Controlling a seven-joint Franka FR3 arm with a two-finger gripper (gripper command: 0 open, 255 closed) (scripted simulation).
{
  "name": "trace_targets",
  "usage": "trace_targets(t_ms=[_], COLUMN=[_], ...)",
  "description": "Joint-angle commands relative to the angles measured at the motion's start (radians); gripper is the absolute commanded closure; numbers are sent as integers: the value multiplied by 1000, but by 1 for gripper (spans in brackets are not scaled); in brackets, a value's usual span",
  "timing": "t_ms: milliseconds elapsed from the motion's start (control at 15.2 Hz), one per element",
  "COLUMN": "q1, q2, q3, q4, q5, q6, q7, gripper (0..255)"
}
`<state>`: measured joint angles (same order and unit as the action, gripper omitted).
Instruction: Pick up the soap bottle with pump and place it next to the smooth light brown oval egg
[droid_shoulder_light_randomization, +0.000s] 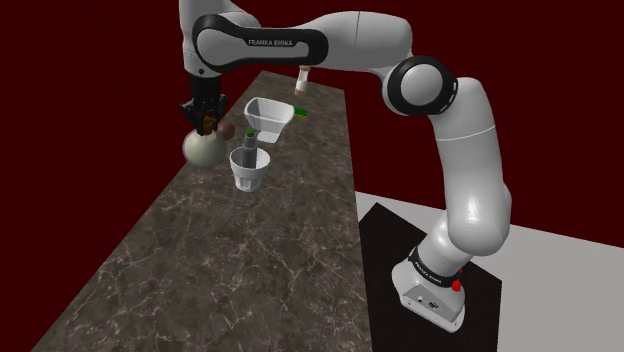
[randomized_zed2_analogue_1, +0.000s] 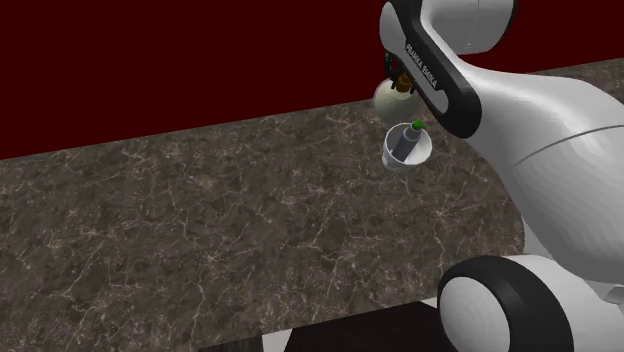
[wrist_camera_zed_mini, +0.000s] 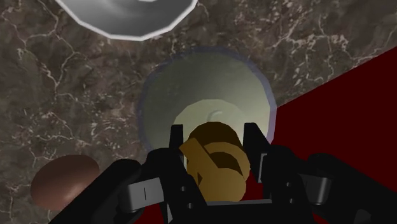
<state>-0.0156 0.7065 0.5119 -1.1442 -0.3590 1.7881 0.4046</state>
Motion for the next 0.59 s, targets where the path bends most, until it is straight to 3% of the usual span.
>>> trace_targets(t_ms=[0,528], q1=[-1,-6], q2=[6,12], q3=[-2,-4], q4=[-19,-51], q5=[-3,-8], q6=[25,61], q7=[5,11], gripper=[255,255])
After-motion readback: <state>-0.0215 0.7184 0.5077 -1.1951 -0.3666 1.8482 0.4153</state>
